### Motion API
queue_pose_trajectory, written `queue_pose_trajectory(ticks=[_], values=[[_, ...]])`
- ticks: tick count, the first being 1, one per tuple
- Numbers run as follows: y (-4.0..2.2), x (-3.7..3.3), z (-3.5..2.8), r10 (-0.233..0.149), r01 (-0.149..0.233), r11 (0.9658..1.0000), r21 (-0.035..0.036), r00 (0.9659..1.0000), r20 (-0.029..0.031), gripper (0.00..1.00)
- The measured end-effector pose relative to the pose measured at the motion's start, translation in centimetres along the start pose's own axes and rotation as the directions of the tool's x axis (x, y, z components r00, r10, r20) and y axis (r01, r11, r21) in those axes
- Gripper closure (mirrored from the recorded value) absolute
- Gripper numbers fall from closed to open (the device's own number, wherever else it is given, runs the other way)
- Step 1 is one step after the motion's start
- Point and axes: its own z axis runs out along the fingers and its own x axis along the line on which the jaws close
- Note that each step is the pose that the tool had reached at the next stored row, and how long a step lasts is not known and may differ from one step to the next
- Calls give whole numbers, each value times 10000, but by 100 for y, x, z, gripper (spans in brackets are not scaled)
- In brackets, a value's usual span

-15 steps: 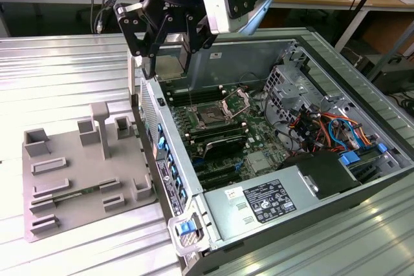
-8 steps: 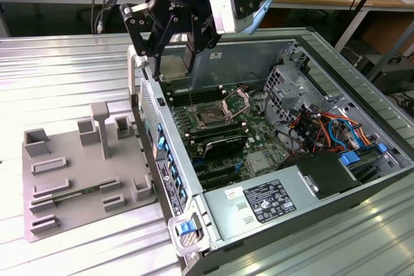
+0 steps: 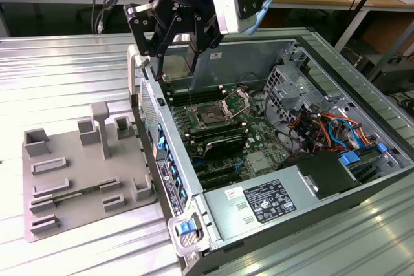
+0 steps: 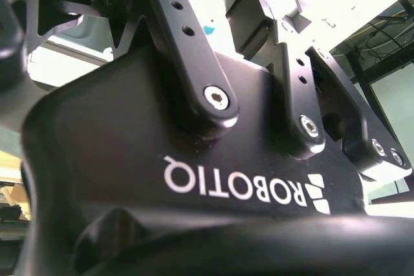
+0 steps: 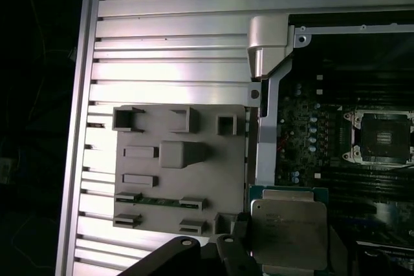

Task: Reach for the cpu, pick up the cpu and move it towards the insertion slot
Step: 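Pick up the cpu and move it towards the insertion slot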

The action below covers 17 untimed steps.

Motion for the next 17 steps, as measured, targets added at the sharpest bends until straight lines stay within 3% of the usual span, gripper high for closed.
queue_pose_trajectory(ticks=[17], values=[[-9, -121, 6, 0, 0, 10000, 0, 10000, 0, 45]])
